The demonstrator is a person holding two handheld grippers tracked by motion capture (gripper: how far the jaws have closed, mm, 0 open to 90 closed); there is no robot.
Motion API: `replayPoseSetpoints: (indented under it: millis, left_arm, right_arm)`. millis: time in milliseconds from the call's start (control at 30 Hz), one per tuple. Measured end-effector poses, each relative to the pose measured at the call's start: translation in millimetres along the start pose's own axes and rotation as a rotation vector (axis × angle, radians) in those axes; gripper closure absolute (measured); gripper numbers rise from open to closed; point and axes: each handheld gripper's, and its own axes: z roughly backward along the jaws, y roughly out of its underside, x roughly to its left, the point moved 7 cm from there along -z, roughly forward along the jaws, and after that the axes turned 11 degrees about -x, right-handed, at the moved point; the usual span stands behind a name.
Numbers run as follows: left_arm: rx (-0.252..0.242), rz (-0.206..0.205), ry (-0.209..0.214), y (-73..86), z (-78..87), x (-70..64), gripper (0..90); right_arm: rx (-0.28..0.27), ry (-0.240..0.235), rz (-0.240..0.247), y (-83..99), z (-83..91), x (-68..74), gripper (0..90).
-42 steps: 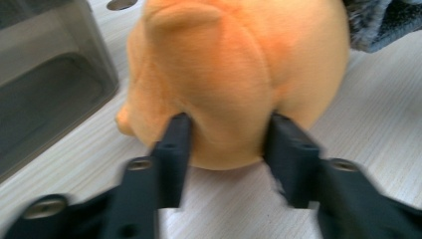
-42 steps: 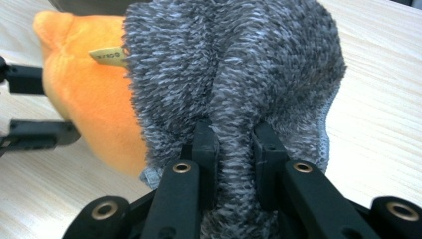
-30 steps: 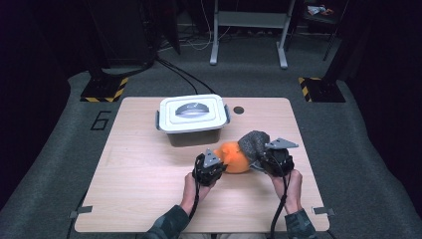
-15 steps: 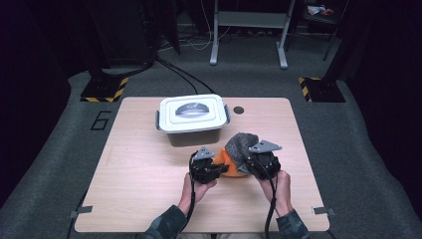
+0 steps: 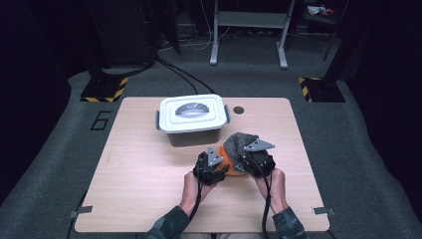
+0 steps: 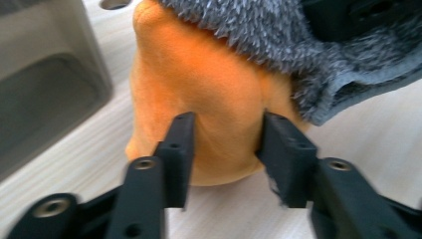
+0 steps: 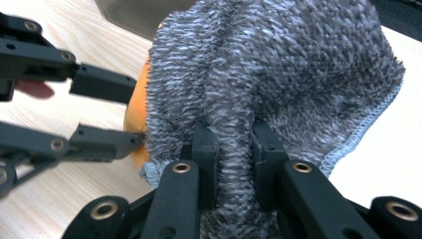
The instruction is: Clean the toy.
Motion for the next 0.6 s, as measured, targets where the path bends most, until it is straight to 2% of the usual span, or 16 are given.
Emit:
replayPoseSetpoints:
  millis: [33, 100, 233, 300, 467, 600]
  left_arm:
    - [0.004, -0.006, -0.002, 0.4, -0.7, -0.4, 50.0]
    - [0.011, -0.021, -0.007, 1.4, -2.4, -1.2, 52.4]
    - [0.006, -0.031, 0.010, 2.3, -4.3, -3.5, 73.9]
    - [0.011, -0.022, 0.018, 2.9, -3.6, -1.7, 79.6]
    - [0.001, 0.002, 0.030, 3.4, -3.8, 0.6, 81.7]
    - [0.001, 0.010, 0.028, 4.7, -3.6, 3.8, 81.8]
  right_arm:
    - [0.003, -0.003, 0.001, 0.2, 0.1, 0.1, 76.4]
    - [-0.003, 0.000, 0.000, 0.0, -0.7, 0.6, 76.4]
    - [-0.001, -0.001, 0.010, 0.4, -0.9, 2.1, 76.4]
    - [-0.006, 0.002, 0.009, 0.4, -0.7, 1.5, 76.4]
    - [-0.009, 0.020, 0.004, 2.4, 2.0, -6.6, 76.5]
    - [0.002, 0.048, -0.026, 8.9, 3.7, -18.4, 76.5]
